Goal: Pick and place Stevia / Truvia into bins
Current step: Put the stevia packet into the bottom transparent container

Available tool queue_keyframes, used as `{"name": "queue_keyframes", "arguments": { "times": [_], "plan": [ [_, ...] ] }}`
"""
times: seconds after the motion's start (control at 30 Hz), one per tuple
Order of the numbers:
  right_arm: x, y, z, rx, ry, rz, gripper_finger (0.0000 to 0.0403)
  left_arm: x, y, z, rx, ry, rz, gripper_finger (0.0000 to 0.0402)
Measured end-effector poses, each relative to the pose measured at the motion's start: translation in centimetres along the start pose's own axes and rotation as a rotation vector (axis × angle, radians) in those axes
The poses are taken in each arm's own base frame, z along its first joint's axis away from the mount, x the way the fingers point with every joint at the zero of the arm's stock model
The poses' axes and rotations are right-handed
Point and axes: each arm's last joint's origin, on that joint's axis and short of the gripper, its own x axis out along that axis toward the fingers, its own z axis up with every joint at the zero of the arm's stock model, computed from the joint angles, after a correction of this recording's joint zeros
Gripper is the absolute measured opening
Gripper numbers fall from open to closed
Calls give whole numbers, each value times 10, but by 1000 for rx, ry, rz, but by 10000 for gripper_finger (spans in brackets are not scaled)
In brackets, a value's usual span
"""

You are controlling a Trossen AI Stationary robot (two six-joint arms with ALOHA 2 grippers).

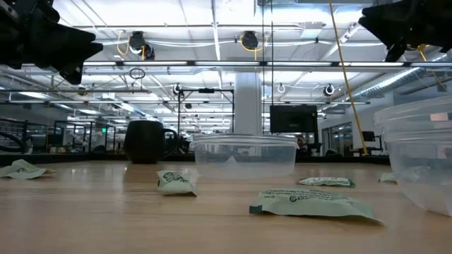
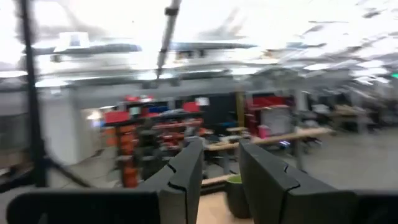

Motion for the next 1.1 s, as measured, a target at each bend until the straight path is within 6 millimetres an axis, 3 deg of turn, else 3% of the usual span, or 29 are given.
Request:
{"name": "queue_keyframes", "arguments": {
  "times": [0.23, 0.37, 0.53, 0.7, 0.87, 1.0, 1.1],
  "plan": [
    [6, 8, -5, -116, 53, 133, 96, -1, 2, 15, -35, -164, 117, 118],
    [22, 14, 25, -177, 27, 114, 96, -3, 5, 23, -58, -246, 239, 118],
    [46, 25, 51, -319, 53, 71, 96, -4, 6, 23, -127, -256, 234, 118],
    [73, 35, 64, -393, 91, 34, 96, -4, 6, 23, -177, -265, 227, 118],
    [104, 31, 48, -386, 250, -66, 96, -4, 5, 24, -214, -279, 221, 118],
    [126, 13, 21, -368, 513, -197, 96, -4, 5, 24, -219, -281, 220, 118],
    [142, -5, 5, -249, 689, -245, 96, -4, 5, 24, -229, -283, 219, 118]
  ]
}}
